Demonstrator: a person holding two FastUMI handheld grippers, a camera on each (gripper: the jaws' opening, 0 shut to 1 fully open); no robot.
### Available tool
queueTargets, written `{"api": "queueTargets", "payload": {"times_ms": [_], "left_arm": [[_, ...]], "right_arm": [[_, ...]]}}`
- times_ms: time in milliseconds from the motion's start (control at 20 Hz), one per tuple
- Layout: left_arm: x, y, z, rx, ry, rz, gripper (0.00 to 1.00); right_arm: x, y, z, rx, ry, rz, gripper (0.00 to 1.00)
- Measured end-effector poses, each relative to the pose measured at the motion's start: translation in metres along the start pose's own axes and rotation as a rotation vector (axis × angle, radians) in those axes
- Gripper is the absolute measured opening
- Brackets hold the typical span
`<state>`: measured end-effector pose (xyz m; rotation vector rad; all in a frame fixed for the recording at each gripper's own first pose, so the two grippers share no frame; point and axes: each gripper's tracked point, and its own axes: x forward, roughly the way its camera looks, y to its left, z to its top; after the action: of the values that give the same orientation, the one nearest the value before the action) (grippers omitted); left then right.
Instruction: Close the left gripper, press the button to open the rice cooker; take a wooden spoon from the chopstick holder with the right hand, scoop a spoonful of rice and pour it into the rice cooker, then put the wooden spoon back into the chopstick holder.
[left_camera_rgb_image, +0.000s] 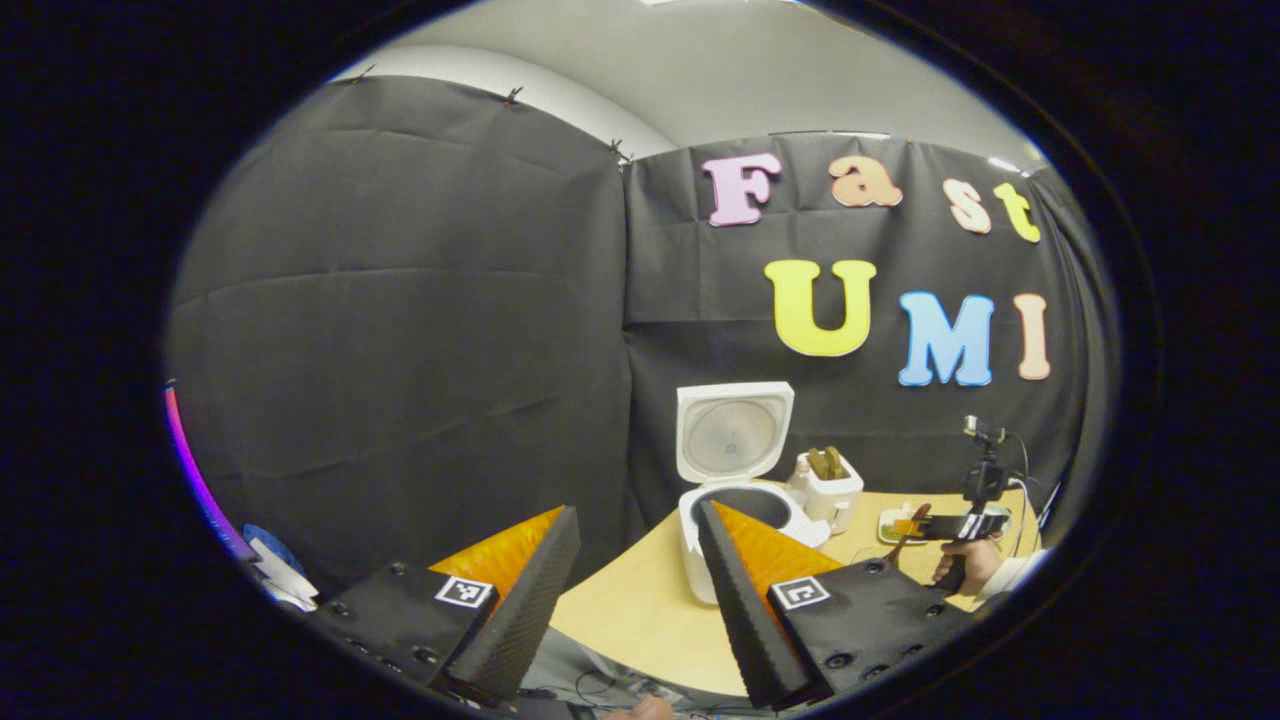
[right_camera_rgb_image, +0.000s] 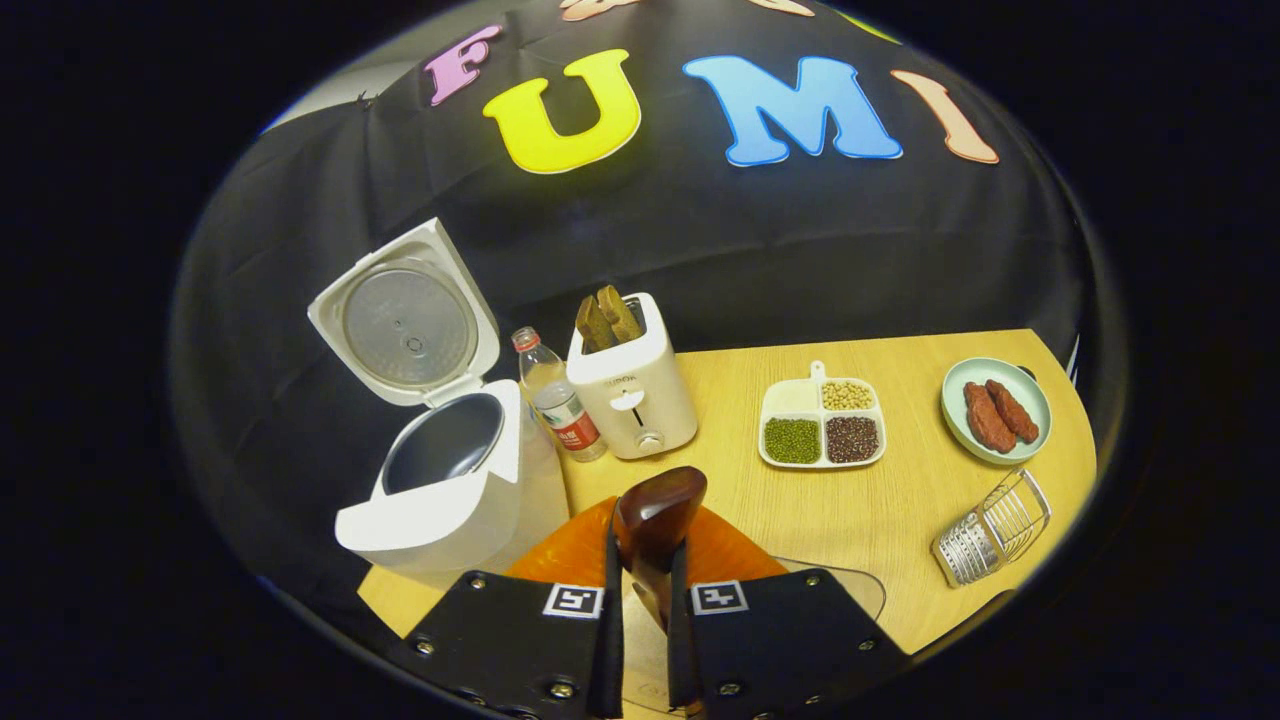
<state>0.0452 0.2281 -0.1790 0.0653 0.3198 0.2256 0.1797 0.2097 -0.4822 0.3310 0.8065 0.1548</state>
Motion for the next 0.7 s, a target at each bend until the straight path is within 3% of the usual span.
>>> {"api": "queueTargets", "payload": {"times_ms": [50,100,250,350,400,450,700], "left_arm": [[0.003,0.001,-0.004,-0.006,0.011,0.007,0.92],[0.008,0.001,-0.007,-0.016,0.023,0.013,0.80],[0.015,0.004,-0.017,-0.021,0.051,0.027,0.80],[0.019,0.001,-0.018,-0.009,0.059,0.033,0.92],[0.020,-0.001,-0.018,-0.006,0.059,0.035,0.92],[0.020,-0.002,-0.019,-0.007,0.059,0.031,0.80],[0.018,-0.009,-0.009,0.011,0.050,0.016,0.80]], "right_arm": [[0.008,-0.004,-0.003,-0.003,0.009,-0.008,0.18],[0.015,-0.005,-0.007,-0.001,0.018,-0.007,0.18],[0.030,0.002,-0.021,0.004,0.063,0.017,0.18],[0.033,0.010,-0.033,0.035,0.101,0.043,0.18],[0.033,0.014,-0.037,0.058,0.113,0.052,0.18],[0.033,0.017,-0.039,0.088,0.124,0.063,0.18],[0.028,0.029,-0.046,0.343,0.183,0.140,0.18]]}}
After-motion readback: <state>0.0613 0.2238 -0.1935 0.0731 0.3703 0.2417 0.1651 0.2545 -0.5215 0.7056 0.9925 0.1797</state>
